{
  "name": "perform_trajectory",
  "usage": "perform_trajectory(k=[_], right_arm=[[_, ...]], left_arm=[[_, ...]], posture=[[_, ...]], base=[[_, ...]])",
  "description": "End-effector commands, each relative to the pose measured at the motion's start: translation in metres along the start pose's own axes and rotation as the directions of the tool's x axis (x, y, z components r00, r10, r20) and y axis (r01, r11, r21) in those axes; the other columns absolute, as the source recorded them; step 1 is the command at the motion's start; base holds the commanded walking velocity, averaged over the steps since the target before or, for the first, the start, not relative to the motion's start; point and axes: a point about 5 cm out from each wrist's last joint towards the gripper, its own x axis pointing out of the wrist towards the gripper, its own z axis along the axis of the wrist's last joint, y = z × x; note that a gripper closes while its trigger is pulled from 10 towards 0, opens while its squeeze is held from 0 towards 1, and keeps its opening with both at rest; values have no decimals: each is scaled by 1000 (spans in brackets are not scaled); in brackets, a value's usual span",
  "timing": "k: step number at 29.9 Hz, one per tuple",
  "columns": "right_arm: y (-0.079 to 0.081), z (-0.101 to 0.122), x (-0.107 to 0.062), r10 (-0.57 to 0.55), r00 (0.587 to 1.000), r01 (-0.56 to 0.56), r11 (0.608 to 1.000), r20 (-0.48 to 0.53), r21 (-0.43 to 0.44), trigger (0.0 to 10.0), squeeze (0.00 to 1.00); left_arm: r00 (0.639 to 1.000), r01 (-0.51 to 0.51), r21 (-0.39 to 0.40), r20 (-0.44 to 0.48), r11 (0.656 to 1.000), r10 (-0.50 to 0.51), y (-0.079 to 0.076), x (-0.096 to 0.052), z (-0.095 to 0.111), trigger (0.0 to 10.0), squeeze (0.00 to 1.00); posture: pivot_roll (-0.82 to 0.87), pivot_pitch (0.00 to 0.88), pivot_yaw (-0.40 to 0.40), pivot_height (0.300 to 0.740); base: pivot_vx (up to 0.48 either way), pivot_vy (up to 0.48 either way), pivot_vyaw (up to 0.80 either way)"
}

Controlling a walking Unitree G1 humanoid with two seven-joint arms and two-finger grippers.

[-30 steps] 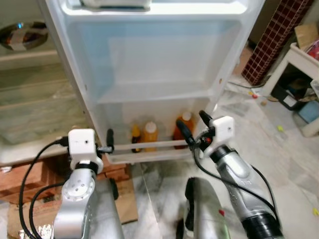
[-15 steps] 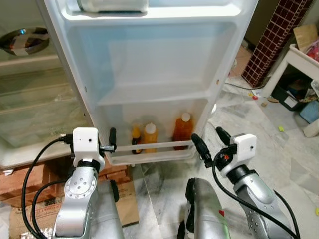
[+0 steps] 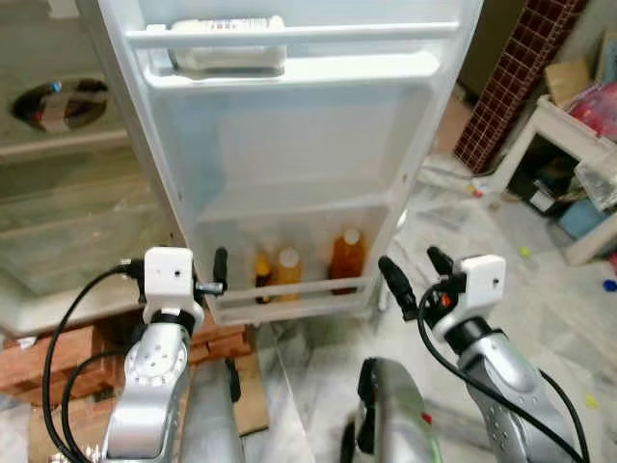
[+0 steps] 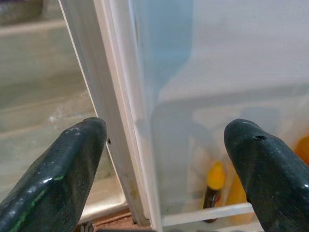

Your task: Restocking fridge

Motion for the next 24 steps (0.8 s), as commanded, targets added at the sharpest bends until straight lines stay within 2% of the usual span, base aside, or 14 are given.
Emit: perform_trajectory(k=[1,7,16,24], right_arm=[[-4,5,-1,-33,999,33,999,12,4,10000,0],[-9,7,2,-63,998,63,998,12,-8,10000,0],[-7,8,6,-63,998,63,998,22,-7,10000,0],[-11,4,10,-100,995,99,995,-9,-32,10000,0]], left_arm=[[1000,8,10,-2,1000,-8,-2,1,-1,10000,0],[1000,11,15,-2,1000,-11,-2,1,-1,10000,0],[1000,14,23,6,1000,-14,-3,4,0,10000,0],[1000,17,28,11,999,-17,-3,5,0,10000,0]], posture=[[38,0,-11,650],[38,0,-9,693],[41,0,-3,740],[44,0,-1,740]], base=[[-247,0,0],[-41,0,0],[0,0,0],[0,0,0]])
